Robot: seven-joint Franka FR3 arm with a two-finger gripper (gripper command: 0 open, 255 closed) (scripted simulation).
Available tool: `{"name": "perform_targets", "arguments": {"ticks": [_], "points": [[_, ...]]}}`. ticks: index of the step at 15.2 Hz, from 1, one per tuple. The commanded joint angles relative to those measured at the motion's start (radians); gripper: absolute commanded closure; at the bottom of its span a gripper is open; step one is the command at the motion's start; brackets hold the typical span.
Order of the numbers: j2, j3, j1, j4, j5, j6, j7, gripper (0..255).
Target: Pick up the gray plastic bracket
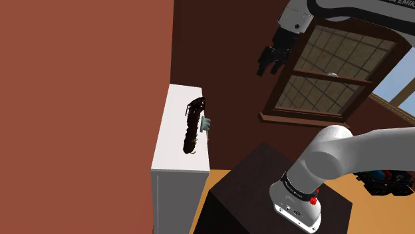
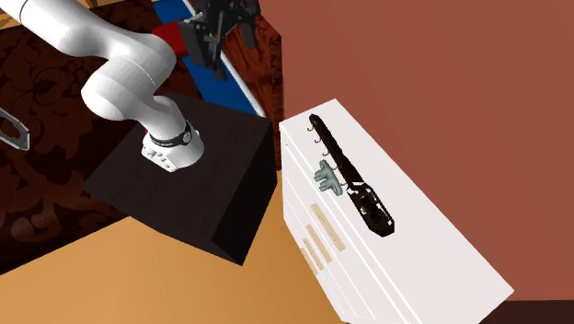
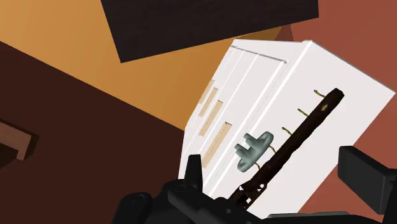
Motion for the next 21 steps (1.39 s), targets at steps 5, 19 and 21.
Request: {"name": "perform_targets", "arguments": {"ticks": [5, 19, 21], "points": [[0.073, -0.031, 0.033, -0.067, -0.021, 0.128, -0.107, 0], [0.481, -0.117, 0.146, -0.141, -0.048, 0.57, -0.475, 0], [0.553, -0.123, 0.16, -0.132, -0.043, 0.628, -0.528, 0]]}}
